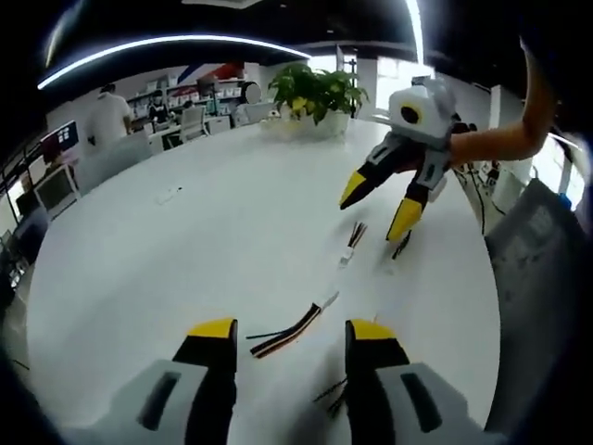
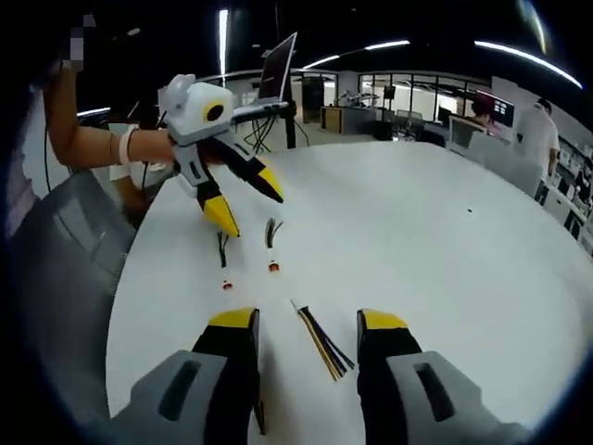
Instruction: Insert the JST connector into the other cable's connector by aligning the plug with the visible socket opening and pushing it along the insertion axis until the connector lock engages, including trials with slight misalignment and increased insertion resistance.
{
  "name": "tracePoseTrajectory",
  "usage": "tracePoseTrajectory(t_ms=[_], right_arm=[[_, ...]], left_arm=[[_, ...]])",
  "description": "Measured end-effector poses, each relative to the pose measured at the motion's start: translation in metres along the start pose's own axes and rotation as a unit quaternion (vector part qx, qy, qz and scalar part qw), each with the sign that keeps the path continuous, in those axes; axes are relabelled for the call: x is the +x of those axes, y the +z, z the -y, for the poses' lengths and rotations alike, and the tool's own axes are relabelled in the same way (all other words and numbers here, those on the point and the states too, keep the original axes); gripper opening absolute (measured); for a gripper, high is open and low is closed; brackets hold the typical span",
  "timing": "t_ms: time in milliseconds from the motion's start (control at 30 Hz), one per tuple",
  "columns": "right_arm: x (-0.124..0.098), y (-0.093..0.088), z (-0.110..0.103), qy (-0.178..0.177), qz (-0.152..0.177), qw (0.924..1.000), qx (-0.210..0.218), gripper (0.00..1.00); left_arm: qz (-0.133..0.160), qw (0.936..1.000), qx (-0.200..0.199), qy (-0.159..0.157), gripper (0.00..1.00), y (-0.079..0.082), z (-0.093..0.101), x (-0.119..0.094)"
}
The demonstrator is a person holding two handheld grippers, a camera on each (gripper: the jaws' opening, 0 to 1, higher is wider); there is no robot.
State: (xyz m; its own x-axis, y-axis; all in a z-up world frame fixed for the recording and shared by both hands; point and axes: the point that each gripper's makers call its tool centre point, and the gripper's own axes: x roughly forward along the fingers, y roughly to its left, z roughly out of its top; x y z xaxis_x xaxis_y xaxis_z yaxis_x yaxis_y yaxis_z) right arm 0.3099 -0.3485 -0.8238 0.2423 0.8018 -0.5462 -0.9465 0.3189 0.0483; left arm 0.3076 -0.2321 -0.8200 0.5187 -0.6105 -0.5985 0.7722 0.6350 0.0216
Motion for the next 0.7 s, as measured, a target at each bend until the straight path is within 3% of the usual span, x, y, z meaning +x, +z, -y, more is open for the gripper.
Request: tracePoseTrajectory(t_ms=[133,267,367,467,700], right_arm=[[0.005,-0.001,0.001,0.021,0.036,0.9991,-0.011,0.36],[0.008,-0.001,0.0,0.056,0.075,0.9954,-0.021,0.24],[0.007,0.001,0.0,0.063,0.083,0.9942,-0.026,0.24],[0.008,0.001,-0.003,0.079,0.088,0.9927,-0.023,0.19],[0.015,-0.008,-0.01,0.1,0.074,0.9917,-0.032,0.16]], left_arm=[[0.051,0.9978,-0.01,-0.041,0.37,0.015,0.012,0.003],[0.093,0.9884,-0.049,-0.109,0.35,0.024,0.021,0.003],[0.112,0.9853,-0.045,-0.12,0.38,0.026,0.018,0.005],[0.127,0.9789,-0.06,-0.149,0.37,0.028,0.021,0.006],[0.108,0.98,-0.042,-0.162,0.33,0.011,0.021,0.018]])
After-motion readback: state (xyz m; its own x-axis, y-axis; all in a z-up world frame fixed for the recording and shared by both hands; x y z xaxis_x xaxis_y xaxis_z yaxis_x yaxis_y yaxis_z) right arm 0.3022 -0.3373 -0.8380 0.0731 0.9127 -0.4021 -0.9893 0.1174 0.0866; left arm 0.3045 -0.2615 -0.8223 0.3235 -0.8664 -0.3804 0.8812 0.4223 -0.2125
